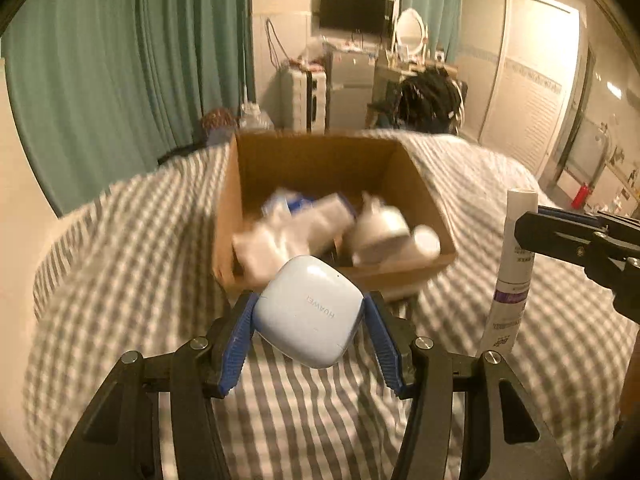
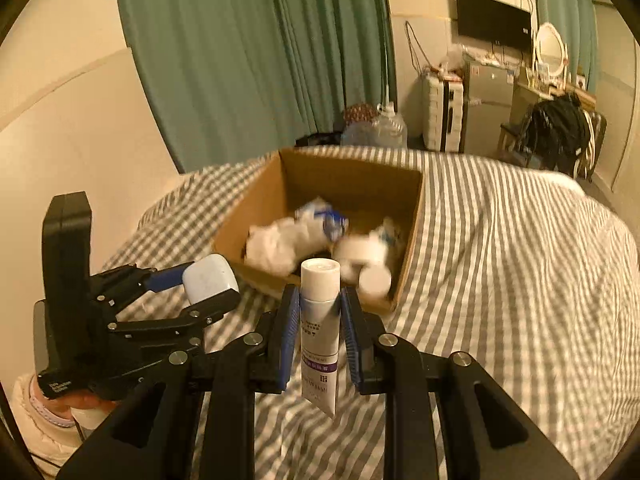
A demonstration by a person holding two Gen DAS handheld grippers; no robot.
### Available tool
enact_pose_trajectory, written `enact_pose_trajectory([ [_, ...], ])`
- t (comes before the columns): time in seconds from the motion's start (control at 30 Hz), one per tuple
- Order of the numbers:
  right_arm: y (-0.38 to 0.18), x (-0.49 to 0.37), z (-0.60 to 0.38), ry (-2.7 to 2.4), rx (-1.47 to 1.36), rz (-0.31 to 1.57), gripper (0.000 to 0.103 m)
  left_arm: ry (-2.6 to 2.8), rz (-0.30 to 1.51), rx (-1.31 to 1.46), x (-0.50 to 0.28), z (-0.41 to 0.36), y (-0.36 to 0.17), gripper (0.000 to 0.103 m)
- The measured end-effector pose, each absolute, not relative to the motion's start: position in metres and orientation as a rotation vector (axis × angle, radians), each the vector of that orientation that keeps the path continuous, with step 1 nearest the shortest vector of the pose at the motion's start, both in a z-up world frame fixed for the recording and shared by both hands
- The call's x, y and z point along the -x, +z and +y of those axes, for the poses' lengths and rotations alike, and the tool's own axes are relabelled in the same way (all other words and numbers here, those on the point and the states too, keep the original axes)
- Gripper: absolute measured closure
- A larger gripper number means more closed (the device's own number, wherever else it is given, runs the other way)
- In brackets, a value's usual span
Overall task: Organize objects
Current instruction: 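Carry the case and tube into the box and release them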
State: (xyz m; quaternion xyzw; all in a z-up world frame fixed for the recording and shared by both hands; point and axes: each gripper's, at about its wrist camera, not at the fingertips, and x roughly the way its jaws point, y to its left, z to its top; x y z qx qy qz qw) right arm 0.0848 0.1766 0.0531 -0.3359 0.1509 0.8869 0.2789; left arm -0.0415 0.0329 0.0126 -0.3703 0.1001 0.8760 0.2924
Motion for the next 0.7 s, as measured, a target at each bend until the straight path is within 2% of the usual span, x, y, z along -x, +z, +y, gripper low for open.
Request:
enact_pose_trajectory([
  [0.13, 0.078, -0.071, 0.192, 2.400, 0.864, 0.375, 0.082, 2.370, 0.255, 0.919, 0.061, 0.034, 0.039, 0.047],
  [0.33, 0.096, -0.044, 0.232, 2.413, 0.851, 0.447, 0.082, 2.395, 0.245, 0.864, 0.090, 0.048, 0.059, 0.047],
  [0.53, 0.089, -0.014, 0.268, 2.393, 0.915, 0.483, 0.082, 2.393, 0.291, 0.865, 0.117, 0.070, 0.055, 0.047],
  [0.7, 0.068, 0.006, 0.291, 2.356, 0.981, 0.494, 0.082, 2.376, 0.317, 0.921, 0.141, 0.086, 0.031, 0.047],
])
